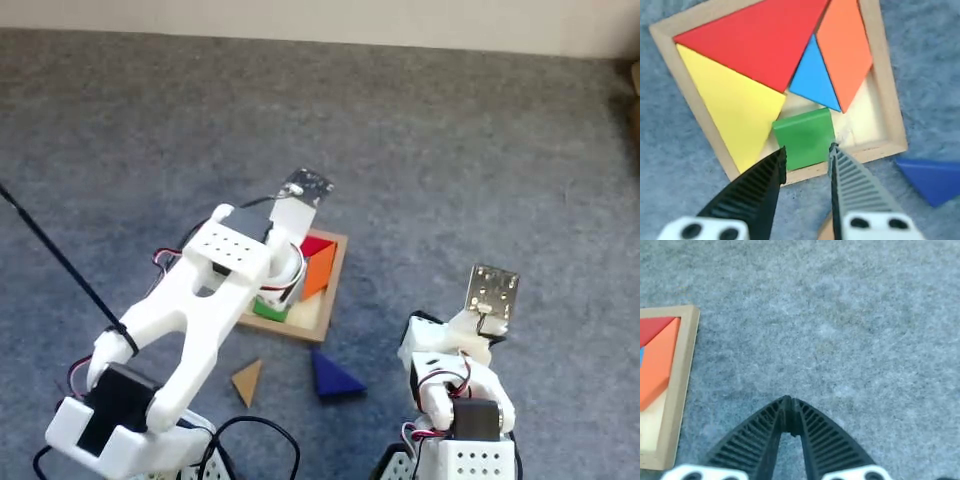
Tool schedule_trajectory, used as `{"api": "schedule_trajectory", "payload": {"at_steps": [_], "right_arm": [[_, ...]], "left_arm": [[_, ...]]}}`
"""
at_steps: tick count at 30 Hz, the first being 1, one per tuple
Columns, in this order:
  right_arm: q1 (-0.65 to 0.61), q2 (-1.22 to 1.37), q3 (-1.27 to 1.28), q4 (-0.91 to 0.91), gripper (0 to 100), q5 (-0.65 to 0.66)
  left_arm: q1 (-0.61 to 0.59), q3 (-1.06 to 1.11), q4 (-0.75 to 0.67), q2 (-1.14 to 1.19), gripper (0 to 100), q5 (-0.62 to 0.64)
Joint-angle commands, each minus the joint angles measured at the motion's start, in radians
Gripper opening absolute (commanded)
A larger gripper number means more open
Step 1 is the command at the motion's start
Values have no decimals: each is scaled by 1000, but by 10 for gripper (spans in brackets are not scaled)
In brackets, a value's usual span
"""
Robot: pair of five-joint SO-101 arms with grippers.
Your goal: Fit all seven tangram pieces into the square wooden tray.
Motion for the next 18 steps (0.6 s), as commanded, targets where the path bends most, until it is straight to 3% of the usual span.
{"api": "schedule_trajectory", "payload": {"at_steps": [1,7,11,18], "right_arm": [[12,-19,120,-22,9,14],[12,-18,120,-22,9,14],[12,-18,120,-22,9,14],[12,-18,120,-22,9,14]], "left_arm": [[10,-5,5,-44,150,-20],[-68,-5,48,-44,290,107],[-99,-1,41,-41,302,118],[-42,-22,29,104,298,124]]}}
